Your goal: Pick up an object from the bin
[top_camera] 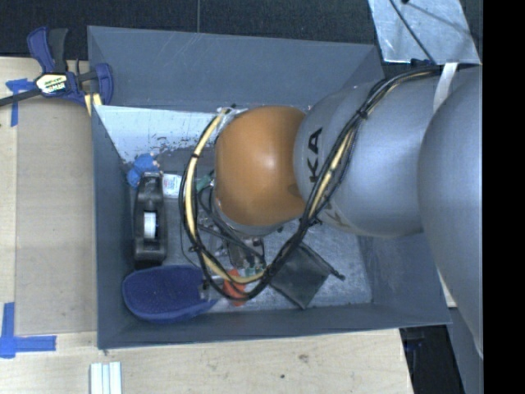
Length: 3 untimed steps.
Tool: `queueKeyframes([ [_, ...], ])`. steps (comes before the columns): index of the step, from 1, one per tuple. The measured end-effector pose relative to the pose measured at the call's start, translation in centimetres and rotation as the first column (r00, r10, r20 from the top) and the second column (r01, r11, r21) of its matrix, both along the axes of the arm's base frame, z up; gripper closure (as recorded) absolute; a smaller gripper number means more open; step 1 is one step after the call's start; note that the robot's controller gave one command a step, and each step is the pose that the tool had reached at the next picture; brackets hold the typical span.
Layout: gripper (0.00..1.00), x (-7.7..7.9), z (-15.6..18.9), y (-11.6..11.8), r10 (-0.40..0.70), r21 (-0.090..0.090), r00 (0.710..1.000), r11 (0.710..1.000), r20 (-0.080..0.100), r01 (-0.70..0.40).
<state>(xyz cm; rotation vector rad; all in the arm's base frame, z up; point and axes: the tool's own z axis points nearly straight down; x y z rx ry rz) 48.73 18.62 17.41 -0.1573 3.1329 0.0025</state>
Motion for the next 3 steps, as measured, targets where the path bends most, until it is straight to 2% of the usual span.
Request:
queueKeyframes([
  [1, 0.0, -0.2, -10.4, 1.1, 0.0, -0.002, 1.0, 1.0, 0.004, 0.0],
  [2, 1.0, -0.6, -10.3, 1.1, 0.001, -0.004, 1.0, 1.0, -0.009, -0.001],
  [3, 1.0, 0.0, 4.3, 2.6, 0.027, 0.002, 1.0, 1.0, 0.006, -0.027],
])
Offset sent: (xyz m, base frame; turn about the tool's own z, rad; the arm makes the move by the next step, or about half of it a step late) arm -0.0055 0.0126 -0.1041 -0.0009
